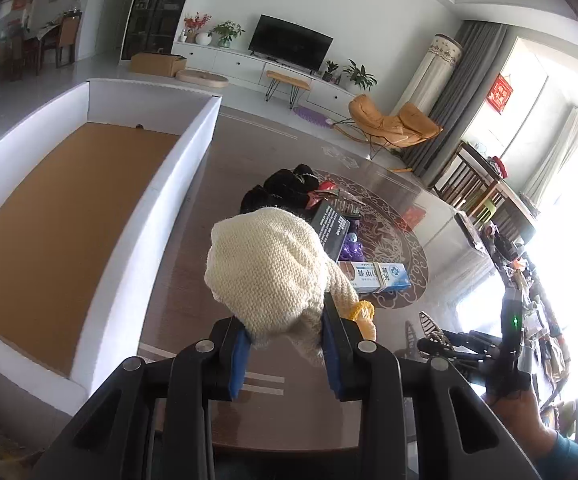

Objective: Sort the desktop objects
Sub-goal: 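Lift the chain with the right gripper while the left gripper grasps the cream knitted glove, then carry chain and glove into the white bin and open both grippers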

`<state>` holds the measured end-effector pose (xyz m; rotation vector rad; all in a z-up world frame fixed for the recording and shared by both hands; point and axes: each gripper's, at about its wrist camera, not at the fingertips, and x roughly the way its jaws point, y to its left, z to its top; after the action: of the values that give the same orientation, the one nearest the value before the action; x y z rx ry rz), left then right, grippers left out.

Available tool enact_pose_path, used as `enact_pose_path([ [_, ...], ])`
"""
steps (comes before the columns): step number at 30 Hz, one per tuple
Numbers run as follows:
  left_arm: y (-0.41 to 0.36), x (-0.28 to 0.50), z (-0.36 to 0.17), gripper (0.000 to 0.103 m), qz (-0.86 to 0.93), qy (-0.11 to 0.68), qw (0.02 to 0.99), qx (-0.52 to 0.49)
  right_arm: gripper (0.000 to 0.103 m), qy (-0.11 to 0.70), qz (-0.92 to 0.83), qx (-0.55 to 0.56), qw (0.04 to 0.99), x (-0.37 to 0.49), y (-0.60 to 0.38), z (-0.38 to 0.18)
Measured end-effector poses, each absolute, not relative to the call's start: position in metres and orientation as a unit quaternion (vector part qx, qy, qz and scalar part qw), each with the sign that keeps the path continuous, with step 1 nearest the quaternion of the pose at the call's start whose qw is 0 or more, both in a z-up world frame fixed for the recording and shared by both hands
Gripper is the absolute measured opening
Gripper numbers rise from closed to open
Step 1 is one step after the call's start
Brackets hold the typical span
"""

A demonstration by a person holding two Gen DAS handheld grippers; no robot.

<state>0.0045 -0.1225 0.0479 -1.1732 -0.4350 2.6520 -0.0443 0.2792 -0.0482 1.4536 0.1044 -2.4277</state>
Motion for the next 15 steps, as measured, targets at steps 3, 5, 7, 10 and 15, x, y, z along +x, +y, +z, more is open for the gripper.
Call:
enact_pose_path([
  [3,-0.153,0.004,0.062,0.032,0.901,-0.172,0.097,-0.386,0.046,0.032,-0.853,0.493,0.171,-0.043,0.289,-0.025],
  [5,-0.179,0.002,0.076,0.032,0.907,-0.177,0.079,-0.373,0.046,0.027,-0.861,0.473,0.185,-0.047,0.287,0.002],
  [7,-0.207,-0.001,0.085,0.032,0.913,-0.173,0.047,-0.366,0.046,0.02,-0.868,0.448,0.213,-0.056,0.27,0.035],
  [10,-0.254,-0.013,0.085,0.032,0.91,-0.176,0.005,-0.375,0.046,0.016,-0.869,0.409,0.278,-0.075,0.213,0.08],
  [15,-0.312,-0.039,0.053,0.032,0.886,-0.157,-0.062,-0.433,0.046,0.014,-0.833,0.375,0.406,-0.1,0.063,0.116],
])
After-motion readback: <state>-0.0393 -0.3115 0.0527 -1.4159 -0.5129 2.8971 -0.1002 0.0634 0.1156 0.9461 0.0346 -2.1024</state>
